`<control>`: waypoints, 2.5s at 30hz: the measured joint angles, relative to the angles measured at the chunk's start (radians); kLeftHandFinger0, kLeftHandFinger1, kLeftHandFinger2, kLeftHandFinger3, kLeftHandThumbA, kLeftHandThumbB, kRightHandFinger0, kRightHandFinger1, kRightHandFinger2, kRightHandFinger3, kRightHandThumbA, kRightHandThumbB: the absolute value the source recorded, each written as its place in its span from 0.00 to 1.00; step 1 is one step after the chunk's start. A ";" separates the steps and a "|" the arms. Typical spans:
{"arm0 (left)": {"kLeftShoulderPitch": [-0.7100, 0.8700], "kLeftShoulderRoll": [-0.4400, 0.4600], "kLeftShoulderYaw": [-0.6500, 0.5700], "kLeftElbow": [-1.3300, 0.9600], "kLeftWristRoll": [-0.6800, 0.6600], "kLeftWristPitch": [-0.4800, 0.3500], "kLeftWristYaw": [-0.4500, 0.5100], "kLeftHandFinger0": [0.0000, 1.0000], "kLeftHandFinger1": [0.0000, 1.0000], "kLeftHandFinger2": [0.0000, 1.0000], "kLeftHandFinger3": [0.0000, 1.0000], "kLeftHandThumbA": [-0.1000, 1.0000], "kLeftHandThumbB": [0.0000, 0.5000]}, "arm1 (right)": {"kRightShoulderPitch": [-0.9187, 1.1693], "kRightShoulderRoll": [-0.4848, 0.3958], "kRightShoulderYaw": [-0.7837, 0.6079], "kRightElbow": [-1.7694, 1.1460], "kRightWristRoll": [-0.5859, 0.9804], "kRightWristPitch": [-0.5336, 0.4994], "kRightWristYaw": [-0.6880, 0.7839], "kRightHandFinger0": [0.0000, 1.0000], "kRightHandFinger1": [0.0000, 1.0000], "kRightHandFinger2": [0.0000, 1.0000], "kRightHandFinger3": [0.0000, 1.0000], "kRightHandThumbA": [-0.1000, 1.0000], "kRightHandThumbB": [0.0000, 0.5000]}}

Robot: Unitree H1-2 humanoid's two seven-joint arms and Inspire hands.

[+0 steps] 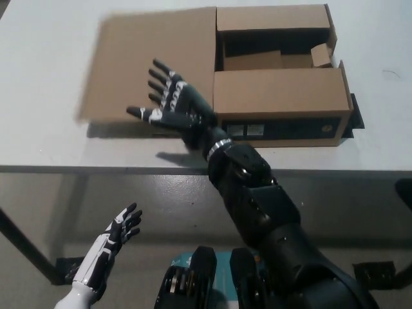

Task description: A small storage box is placed at the center of the table and the robot uses its right hand to slide under its lid and push it upwards to open it

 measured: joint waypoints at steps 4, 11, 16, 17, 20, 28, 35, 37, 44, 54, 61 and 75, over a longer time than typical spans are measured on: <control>-0.009 0.005 -0.003 0.003 0.000 -0.006 -0.001 1.00 1.00 1.00 1.00 1.00 0.59 | -0.008 -0.006 -0.009 0.016 -0.013 -0.016 0.016 1.00 1.00 1.00 1.00 1.00 0.66; -0.010 0.006 -0.009 0.007 0.000 -0.013 -0.001 1.00 1.00 1.00 1.00 1.00 0.65 | -0.019 -0.022 -0.049 -0.106 -0.018 -0.003 0.027 1.00 1.00 1.00 1.00 1.00 0.64; -0.010 0.005 -0.010 0.008 0.000 -0.013 -0.001 1.00 1.00 1.00 1.00 1.00 0.66 | -0.049 -0.053 -0.075 -0.296 -0.014 0.029 0.024 1.00 1.00 1.00 1.00 1.00 0.76; -0.010 0.005 -0.011 0.008 0.000 -0.013 -0.001 1.00 1.00 1.00 1.00 1.00 0.66 | -0.052 -0.057 -0.079 -0.331 -0.013 0.038 0.023 1.00 1.00 1.00 1.00 1.00 0.76; -0.009 0.005 -0.011 0.008 0.000 -0.013 -0.001 1.00 1.00 1.00 1.00 1.00 0.66 | -0.056 -0.070 -0.087 -0.440 -0.005 0.068 0.020 1.00 1.00 1.00 1.00 1.00 0.78; -0.009 0.005 -0.012 0.008 0.000 -0.011 -0.001 1.00 1.00 1.00 1.00 1.00 0.66 | -0.035 -0.110 -0.098 -0.716 0.014 0.140 0.014 1.00 1.00 1.00 1.00 1.00 0.81; -0.009 0.005 -0.012 0.009 0.000 -0.010 0.000 1.00 1.00 1.00 1.00 1.00 0.67 | 0.144 -0.177 -0.098 -0.993 0.008 0.170 0.013 1.00 1.00 1.00 1.00 1.00 0.78; -0.008 0.005 -0.012 0.010 0.000 -0.010 0.000 1.00 1.00 1.00 1.00 1.00 0.65 | 0.217 -0.197 -0.099 -1.067 0.005 0.171 0.013 1.00 1.00 1.00 1.00 1.00 0.82; -0.008 0.004 -0.012 0.011 -0.001 -0.010 -0.001 1.00 1.00 1.00 1.00 1.00 0.64 | 0.516 -0.278 -0.123 -1.320 -0.002 0.169 0.013 1.00 1.00 1.00 1.00 1.00 0.83; -0.010 0.005 -0.011 0.011 -0.008 -0.011 -0.004 1.00 1.00 1.00 1.00 1.00 0.60 | 0.943 -0.382 -0.226 -1.562 0.000 0.064 0.023 1.00 1.00 1.00 1.00 1.00 0.65; -0.010 0.005 -0.011 0.011 -0.011 -0.013 -0.013 1.00 1.00 1.00 1.00 1.00 0.58 | 0.983 -0.382 -0.210 -1.358 -0.045 -0.035 0.025 1.00 1.00 1.00 1.00 1.00 0.60; 0.018 -0.002 -0.012 0.011 -0.008 -0.041 -0.013 1.00 1.00 1.00 1.00 1.00 0.72 | 0.958 -0.373 -0.149 -0.878 -0.133 -0.173 0.024 1.00 1.00 1.00 1.00 1.00 0.49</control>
